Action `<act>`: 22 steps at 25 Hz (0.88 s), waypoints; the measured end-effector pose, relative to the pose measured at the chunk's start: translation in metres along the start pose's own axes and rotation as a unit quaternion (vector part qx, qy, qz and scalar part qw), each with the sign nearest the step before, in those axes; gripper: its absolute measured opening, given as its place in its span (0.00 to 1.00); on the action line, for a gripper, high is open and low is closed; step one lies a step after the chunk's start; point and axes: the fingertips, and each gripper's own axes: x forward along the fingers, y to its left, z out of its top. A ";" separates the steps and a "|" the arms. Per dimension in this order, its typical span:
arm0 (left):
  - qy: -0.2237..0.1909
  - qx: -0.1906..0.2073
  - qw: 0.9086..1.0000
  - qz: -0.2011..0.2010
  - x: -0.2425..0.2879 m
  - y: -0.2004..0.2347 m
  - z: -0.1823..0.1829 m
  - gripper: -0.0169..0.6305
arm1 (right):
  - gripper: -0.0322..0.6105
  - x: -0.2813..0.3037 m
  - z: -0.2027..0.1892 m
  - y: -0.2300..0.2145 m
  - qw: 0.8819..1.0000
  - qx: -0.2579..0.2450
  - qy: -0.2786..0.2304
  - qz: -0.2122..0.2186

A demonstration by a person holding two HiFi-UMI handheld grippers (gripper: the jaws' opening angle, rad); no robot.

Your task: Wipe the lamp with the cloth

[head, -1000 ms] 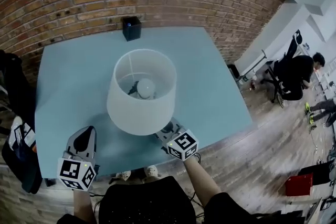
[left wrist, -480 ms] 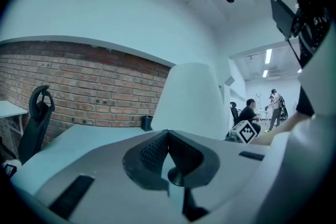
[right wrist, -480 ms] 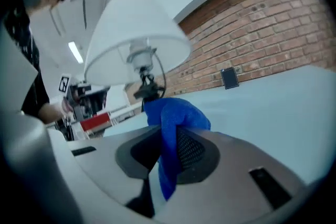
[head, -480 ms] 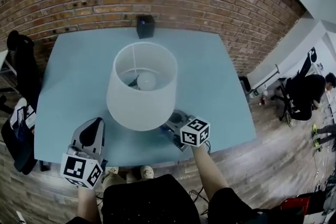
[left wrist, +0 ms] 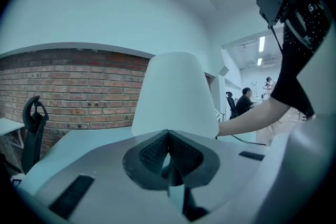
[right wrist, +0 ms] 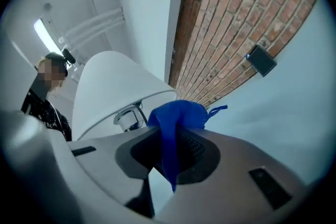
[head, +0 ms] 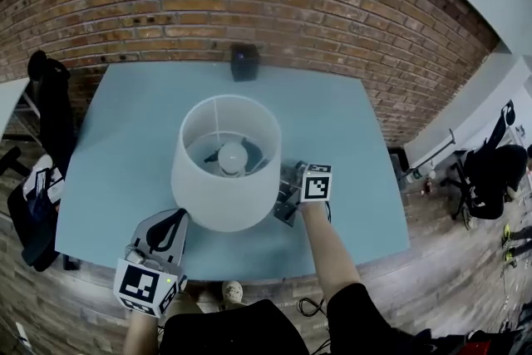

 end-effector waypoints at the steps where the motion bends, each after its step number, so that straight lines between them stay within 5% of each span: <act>1: 0.000 -0.002 1.000 0.002 0.000 -0.001 0.000 0.04 | 0.15 0.003 0.000 -0.002 1.000 0.018 -0.008 0.015; 4: -0.001 -0.006 1.000 0.004 0.001 0.001 0.000 0.04 | 0.15 0.015 -0.013 -0.009 0.998 0.055 -0.009 0.041; 10: -0.006 -0.012 1.000 0.011 0.002 0.002 0.002 0.04 | 0.15 0.024 -0.041 -0.030 0.997 0.046 0.062 0.006; 12: -0.009 -0.015 1.000 0.014 0.003 0.003 0.002 0.04 | 0.15 0.022 -0.053 -0.045 0.993 0.021 0.109 -0.041; 16: -0.008 -0.018 1.000 0.019 0.002 0.004 0.001 0.04 | 0.15 0.000 -0.072 -0.082 0.966 -0.037 0.186 -0.176; 22: -0.006 -0.017 1.000 0.006 0.000 0.008 -0.002 0.04 | 0.15 -0.055 -0.035 -0.055 0.947 -0.082 0.110 -0.290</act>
